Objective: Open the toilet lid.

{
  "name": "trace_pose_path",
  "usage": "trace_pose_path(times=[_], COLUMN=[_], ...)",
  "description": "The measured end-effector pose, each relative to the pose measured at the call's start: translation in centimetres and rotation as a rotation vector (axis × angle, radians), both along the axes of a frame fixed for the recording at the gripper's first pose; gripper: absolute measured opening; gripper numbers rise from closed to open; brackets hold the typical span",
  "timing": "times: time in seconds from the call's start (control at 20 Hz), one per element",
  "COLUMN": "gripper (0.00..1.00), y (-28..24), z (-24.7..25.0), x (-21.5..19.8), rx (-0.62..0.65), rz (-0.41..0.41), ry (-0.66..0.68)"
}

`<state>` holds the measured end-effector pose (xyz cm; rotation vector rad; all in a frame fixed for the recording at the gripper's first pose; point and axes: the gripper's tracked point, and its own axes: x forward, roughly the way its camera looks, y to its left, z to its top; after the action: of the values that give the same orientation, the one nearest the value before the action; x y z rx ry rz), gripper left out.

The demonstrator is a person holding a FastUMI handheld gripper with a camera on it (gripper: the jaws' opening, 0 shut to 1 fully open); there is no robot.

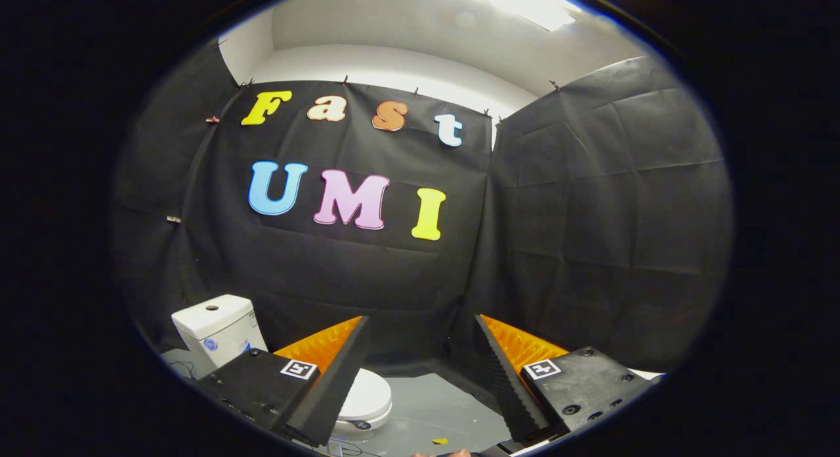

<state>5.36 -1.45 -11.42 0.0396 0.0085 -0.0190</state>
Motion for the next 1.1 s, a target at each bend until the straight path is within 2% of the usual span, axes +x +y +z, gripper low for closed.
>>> trace_pose_path(times=[0.2, 0.45, 0.7, 1.0, 1.1], gripper=[0.98, 0.98, 0.98, 0.99, 0.99], y=[1.6, 5.7, 8.9, 10.3, 11.0], z=[-4.7, -12.9, -22.3, -35.3, -39.2], x=[1.7, 4.3, 6.3, 7.1, 7.0], rx=[0.019, 0.078, 0.264, 0.514, 0.642], rz=[0.038, 0.165, 0.279, 0.326, 0.343], ry=[0.007, 0.090, 0.240, 0.516, 0.638])
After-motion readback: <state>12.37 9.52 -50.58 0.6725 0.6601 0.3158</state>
